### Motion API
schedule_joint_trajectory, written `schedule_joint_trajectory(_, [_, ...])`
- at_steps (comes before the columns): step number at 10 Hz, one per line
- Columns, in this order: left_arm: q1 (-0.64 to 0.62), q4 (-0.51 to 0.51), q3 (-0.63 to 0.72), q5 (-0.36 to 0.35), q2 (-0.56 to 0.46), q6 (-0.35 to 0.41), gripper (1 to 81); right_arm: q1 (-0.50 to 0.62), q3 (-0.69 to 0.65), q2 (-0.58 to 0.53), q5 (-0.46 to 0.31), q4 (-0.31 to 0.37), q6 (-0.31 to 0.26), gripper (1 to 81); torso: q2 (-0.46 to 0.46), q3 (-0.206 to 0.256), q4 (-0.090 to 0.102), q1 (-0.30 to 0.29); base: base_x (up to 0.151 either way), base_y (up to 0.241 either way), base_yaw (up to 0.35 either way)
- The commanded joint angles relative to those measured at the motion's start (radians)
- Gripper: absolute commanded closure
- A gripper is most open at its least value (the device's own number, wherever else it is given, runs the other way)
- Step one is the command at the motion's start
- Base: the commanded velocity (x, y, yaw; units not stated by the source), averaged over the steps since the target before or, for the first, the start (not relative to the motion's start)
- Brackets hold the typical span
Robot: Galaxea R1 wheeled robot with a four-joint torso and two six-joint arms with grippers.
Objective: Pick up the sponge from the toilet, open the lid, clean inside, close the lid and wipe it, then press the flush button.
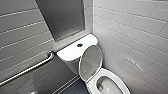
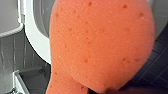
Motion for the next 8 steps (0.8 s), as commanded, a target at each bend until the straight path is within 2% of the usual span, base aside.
schedule_joint_trajectory(1, [0.014,-0.002,0.035,0.085,0.033,0.003,1.0,-0.031,0.074,-0.143,0.073,-0.014,-0.003,81.1,0.0,0.0,0.0,0.0,0.0,0.0,0.0])
schedule_joint_trajectory(3, [0.014,0.0,0.035,0.085,0.035,0.003,1.0,-0.074,0.109,-0.221,0.115,-0.015,-0.004,81.1,0.0,0.0,0.0,0.0,0.0,0.0,0.0])
schedule_joint_trajectory(5, [0.014,0.0,0.035,0.085,0.033,0.003,1.0,-0.056,0.215,-0.278,0.144,-0.035,-0.003,81.1,0.0,0.0,0.0,0.0,0.0,0.0,0.0])
schedule_joint_trajectory(6, [0.011,-0.002,0.035,0.085,0.033,0.003,1.0,-0.007,0.281,-0.283,0.14,-0.057,-0.001,81.1,0.0,0.0,0.0,0.0,0.0,0.0,0.0])
schedule_joint_trajectory(8, [0.005,-0.002,0.035,0.085,0.033,0.003,1.0,0.104,0.335,-0.265,0.103,-0.057,-0.001,81.1,0.0,0.0,0.0,0.0,0.0,0.0,0.0])
